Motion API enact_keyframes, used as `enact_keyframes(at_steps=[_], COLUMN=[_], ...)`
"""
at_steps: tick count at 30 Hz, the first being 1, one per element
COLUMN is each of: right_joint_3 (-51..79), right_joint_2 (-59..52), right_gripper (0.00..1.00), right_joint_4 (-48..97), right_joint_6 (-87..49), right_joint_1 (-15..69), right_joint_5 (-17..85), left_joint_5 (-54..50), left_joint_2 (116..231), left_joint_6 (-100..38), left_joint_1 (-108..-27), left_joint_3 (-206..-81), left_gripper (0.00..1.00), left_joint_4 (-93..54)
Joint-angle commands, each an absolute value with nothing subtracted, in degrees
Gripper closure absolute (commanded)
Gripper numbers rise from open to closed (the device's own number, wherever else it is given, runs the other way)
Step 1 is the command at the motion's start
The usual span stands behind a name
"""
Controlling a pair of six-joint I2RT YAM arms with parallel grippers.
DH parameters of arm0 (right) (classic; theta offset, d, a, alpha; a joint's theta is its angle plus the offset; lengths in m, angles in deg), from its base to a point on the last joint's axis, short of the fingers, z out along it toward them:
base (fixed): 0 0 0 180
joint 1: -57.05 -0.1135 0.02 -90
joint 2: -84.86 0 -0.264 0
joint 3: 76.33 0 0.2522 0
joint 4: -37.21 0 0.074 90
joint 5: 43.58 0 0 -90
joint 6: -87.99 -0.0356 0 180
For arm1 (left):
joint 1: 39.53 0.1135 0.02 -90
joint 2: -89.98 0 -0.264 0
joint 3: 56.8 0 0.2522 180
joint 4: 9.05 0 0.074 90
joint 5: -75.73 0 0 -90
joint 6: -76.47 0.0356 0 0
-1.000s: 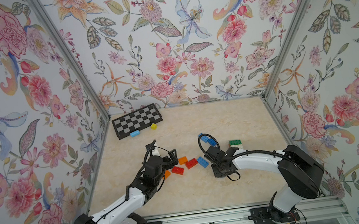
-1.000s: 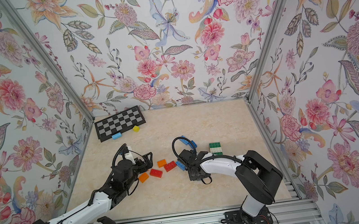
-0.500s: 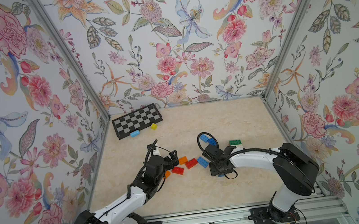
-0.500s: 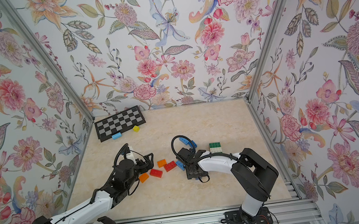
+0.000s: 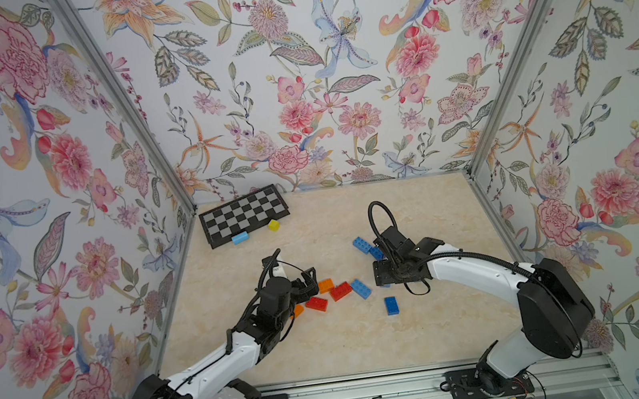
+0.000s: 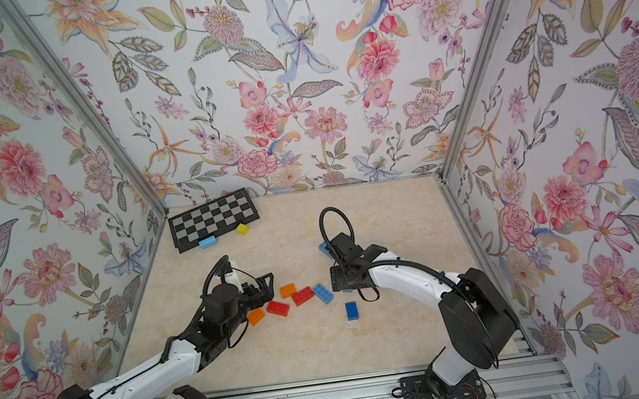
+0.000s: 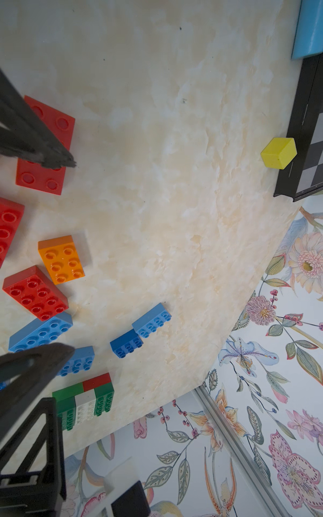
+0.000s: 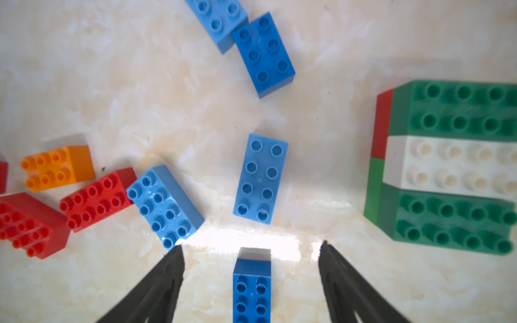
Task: Assemble a rectangle with lego
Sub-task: Place the lego brick at the center of the board, then pick up the lego brick from the center of the board.
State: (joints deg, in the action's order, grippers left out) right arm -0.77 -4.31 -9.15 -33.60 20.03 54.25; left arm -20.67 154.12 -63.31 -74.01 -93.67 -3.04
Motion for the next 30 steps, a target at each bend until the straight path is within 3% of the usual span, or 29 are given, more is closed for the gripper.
enact_keyframes(at_steps=[1,17,25,30], right_joint_3=[2.8,18.49,23.13,24.45], right_joint_2=[-6.48,-27.31,-33.23,-35.43], right_gripper=[0.19,0.2,0.28,0.39], right_joint_4=[-9.97,-9.95,-10.12,-10.57], right_joint_6=[-26.14,-12.9,-12.68,-12.69], right_joint_1=[23.5,29.75,30.07,30.14], right_joint_5=[53.33,48.52,47.63,47.67], left_joint_5=[-21.76,-21.06,-21.13,-21.13], left_joint_2=[153.75,157.65,158.01,157.57], left_joint_6=[-61.65,-60.95,-60.91,-61.08], left_joint_1=[-73.36,-73.35,-73.26,-72.92], left_joint_3=[-95.02,-97.08,-96.97,-96.67], left_gripper=[0.01,0.01,0.01,0.01], left_joint_4=[-2.42,-1.19,-1.23,-1.23])
